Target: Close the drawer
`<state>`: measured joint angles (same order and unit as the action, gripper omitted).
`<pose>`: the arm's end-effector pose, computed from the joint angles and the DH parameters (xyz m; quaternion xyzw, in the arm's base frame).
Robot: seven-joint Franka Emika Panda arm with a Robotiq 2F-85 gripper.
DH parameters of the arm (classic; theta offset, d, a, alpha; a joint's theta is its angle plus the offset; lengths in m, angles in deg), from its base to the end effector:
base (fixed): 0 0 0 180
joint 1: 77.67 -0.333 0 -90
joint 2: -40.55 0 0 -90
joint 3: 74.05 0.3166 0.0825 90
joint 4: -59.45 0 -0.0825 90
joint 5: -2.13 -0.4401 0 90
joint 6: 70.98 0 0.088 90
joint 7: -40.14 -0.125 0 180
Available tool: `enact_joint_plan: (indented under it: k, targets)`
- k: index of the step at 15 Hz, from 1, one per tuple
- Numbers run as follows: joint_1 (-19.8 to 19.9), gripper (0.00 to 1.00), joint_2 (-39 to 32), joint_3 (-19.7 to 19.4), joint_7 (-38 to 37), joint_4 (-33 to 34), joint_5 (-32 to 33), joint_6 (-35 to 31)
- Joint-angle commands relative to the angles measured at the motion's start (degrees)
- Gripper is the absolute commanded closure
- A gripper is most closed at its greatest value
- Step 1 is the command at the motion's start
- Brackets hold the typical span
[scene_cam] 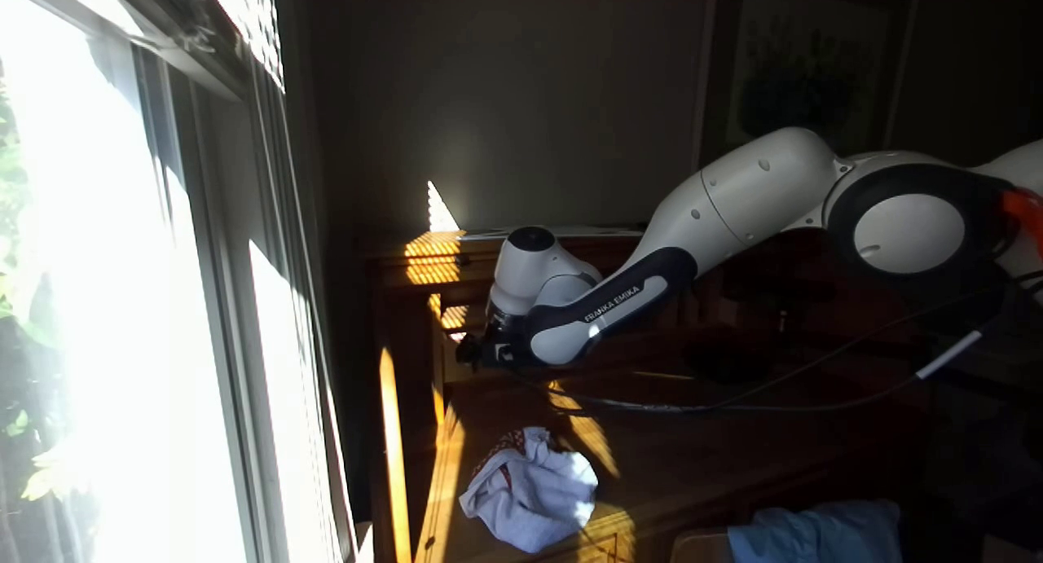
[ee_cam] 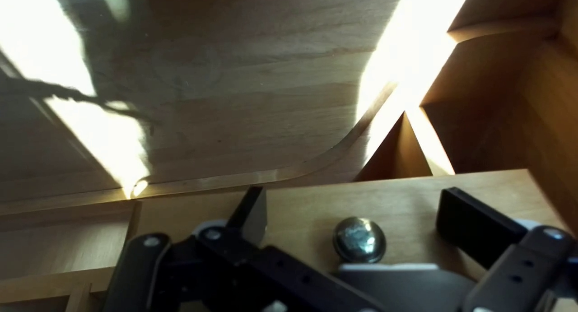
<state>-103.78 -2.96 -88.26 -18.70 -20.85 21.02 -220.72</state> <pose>0.7950 0.2164 0.2679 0.9308 -0.2199 0.2910 0.0227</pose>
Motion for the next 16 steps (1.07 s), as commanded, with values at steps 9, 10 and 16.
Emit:
enact_joint_plan:
  k: [9, 10, 16]
  targets:
    - [0.2, 0.00, -8.1, -3.3, -4.1, 11.4, 2.2, -2.9]
    - [-0.1, 0.00, -8.0, -3.8, -4.5, 11.4, 2.5, -3.0]
    - [-0.6, 0.00, -8.0, -5.2, -6.3, 11.9, 3.2, -3.3]
